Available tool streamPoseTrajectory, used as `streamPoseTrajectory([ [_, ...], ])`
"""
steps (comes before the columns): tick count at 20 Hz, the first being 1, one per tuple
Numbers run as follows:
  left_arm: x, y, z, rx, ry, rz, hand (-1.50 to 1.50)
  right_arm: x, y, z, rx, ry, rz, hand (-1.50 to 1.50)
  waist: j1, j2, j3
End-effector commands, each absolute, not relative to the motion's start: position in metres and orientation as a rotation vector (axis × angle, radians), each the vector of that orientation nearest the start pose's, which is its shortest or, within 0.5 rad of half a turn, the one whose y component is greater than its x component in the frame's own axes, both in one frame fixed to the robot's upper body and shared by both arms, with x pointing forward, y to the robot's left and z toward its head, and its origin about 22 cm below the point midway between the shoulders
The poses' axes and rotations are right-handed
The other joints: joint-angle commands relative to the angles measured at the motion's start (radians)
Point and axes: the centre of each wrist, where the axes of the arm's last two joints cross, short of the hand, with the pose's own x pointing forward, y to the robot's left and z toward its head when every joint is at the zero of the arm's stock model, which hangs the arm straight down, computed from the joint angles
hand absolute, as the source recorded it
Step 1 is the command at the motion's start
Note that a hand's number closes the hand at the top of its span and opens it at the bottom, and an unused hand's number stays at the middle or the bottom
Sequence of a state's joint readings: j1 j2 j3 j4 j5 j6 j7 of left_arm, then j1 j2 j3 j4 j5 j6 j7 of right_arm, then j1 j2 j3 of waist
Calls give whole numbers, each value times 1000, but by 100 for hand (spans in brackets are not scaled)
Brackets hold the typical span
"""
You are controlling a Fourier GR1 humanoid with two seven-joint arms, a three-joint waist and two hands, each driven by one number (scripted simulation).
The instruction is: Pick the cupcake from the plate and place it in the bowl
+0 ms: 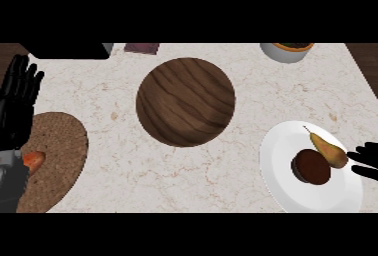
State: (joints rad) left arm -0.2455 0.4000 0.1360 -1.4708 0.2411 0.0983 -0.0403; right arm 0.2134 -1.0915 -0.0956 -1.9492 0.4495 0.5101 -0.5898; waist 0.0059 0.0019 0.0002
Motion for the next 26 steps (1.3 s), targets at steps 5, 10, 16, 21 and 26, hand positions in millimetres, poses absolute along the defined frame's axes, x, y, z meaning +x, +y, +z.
streamPoseTrajectory([
  [5,305,318,88,235,-1777,22,0,231,-359,157,-247,-1327,1851,-150,4,1,0],
  [10,299,296,82,235,-1801,33,0,225,-377,111,-278,-1332,1822,-150,-4,-1,0],
  [16,304,335,94,255,-1793,27,0,250,-378,105,-263,-1364,1808,-150,-4,-1,0],
  [21,297,311,89,238,-1800,26,0,256,-375,84,-200,-1385,1856,-150,-2,-2,0],
  [26,284,347,82,244,-1775,15,0,258,-360,84,-212,-1416,1841,-150,-5,-3,0],
])
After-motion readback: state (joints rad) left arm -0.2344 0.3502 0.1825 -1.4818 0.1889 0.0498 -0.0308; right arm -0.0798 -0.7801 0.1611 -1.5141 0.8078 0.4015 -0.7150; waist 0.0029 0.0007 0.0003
